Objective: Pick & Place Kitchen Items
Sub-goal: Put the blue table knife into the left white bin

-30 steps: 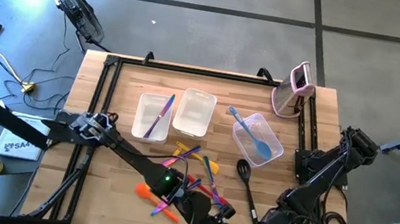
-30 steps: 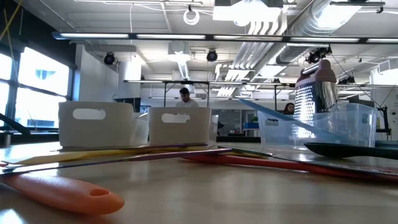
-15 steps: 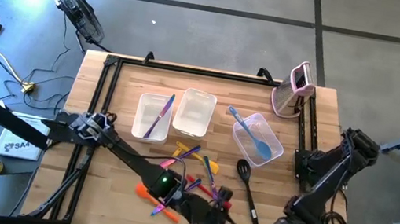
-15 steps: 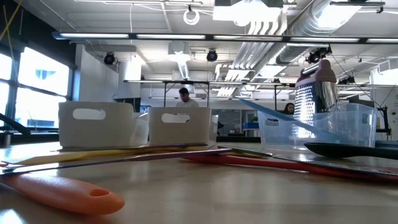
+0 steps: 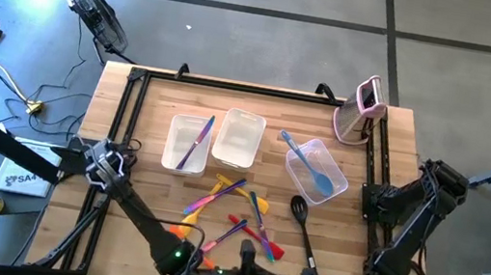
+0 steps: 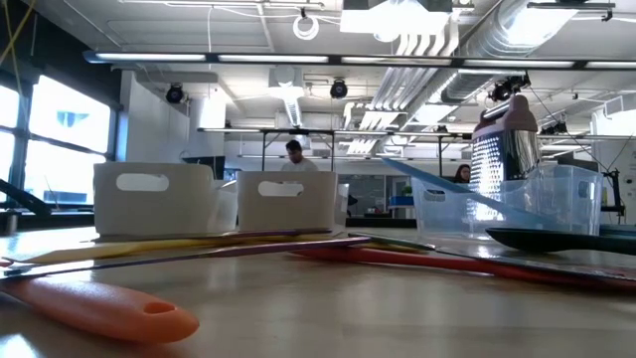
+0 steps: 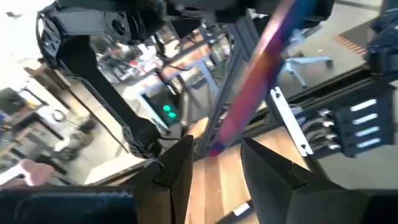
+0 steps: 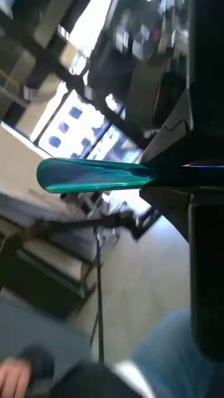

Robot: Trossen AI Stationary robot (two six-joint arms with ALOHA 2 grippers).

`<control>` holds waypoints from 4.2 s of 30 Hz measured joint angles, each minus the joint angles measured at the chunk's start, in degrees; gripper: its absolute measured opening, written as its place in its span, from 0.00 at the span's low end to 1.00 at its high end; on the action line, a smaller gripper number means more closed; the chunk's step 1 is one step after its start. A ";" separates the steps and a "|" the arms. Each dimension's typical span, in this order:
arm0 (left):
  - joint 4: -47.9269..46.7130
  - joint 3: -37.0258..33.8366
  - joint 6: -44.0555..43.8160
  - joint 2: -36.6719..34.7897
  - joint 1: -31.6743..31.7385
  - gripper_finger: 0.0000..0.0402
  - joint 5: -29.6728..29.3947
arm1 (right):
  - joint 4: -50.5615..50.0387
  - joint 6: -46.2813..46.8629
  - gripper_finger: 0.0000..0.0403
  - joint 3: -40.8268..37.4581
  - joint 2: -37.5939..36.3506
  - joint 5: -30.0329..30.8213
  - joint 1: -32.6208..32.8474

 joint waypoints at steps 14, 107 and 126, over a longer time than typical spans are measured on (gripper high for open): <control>6.34 -0.07 2.08 3.30 0.14 0.33 -4.94 | 0.46 -3.78 0.08 0.00 0.07 5.31 -2.63; 17.31 1.14 -4.15 2.41 2.82 0.01 0.37 | 1.54 -9.84 0.16 0.02 0.09 13.17 -1.16; 17.07 1.14 -2.63 2.39 2.01 0.02 0.00 | -0.75 -5.31 0.02 0.04 0.04 11.48 -3.30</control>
